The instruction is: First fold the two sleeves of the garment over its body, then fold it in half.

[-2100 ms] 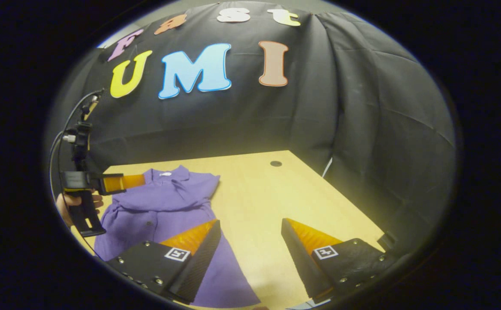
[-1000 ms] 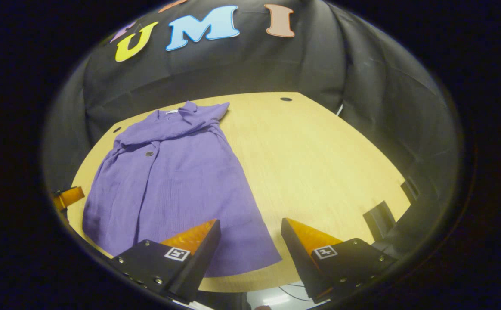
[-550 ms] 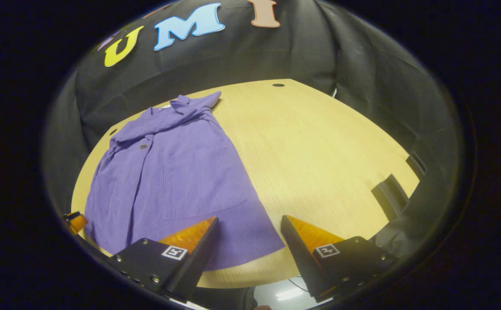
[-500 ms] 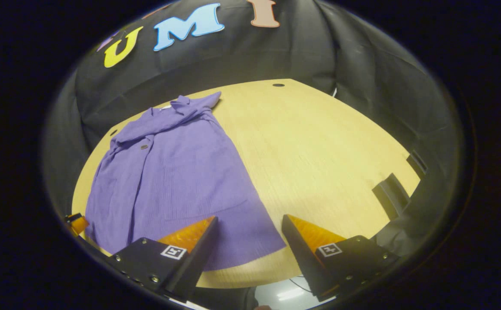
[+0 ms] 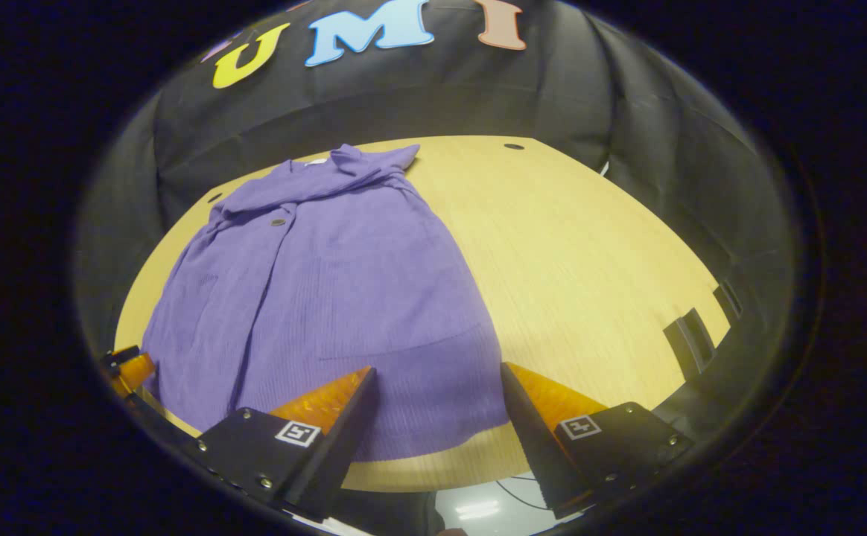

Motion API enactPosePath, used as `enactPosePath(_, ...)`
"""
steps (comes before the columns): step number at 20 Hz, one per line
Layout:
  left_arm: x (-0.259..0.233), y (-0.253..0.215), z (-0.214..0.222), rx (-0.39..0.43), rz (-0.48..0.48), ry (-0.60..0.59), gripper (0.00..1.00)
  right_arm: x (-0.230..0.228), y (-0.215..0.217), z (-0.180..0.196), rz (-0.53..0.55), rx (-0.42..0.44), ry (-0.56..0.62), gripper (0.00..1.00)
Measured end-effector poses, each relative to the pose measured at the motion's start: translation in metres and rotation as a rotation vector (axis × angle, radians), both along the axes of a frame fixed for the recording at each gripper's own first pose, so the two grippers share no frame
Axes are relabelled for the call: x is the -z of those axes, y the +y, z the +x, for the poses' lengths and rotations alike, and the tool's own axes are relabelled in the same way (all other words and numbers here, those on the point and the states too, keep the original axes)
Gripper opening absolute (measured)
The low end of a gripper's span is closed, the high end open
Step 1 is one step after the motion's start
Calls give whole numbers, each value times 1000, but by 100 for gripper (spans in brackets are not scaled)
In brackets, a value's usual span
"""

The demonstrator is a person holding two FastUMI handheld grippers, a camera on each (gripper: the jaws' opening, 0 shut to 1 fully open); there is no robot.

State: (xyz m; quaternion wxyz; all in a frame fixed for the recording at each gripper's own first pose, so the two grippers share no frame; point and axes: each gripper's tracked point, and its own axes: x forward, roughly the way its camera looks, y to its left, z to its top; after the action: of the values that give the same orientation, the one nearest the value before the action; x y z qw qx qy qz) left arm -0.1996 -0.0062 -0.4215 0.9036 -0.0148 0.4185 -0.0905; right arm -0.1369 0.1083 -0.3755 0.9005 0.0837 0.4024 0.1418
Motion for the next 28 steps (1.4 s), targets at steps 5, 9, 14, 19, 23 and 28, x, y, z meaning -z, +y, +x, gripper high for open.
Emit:
enactPosePath(5, 9, -9, -1, 77, 77, -8, 87, 1, 1, 2, 7, 13, 13, 98)
enactPosePath(9, 9, -13, 3, 43, 35, -14, 39, -2, 4, 3, 29, 9, 17, 76)
enactPosePath(14, 10, -17, 9, -1, -22, 44, 8, -3, 6, 6, 72, 75, 54, 40)
enactPosePath(19, -1, -26, 11, -12, -119, 94, 7, -23, 7, 15, 172, 123, 71, 8)
enactPosePath(23, -31, -32, 28, -21, -235, 61, 7, -73, 3, 34, 229, 105, -46, 7)
enactPosePath(28, -75, -49, 69, -24, -304, -14, 7, -119, 9, 62, 262, 54, -142, 7)
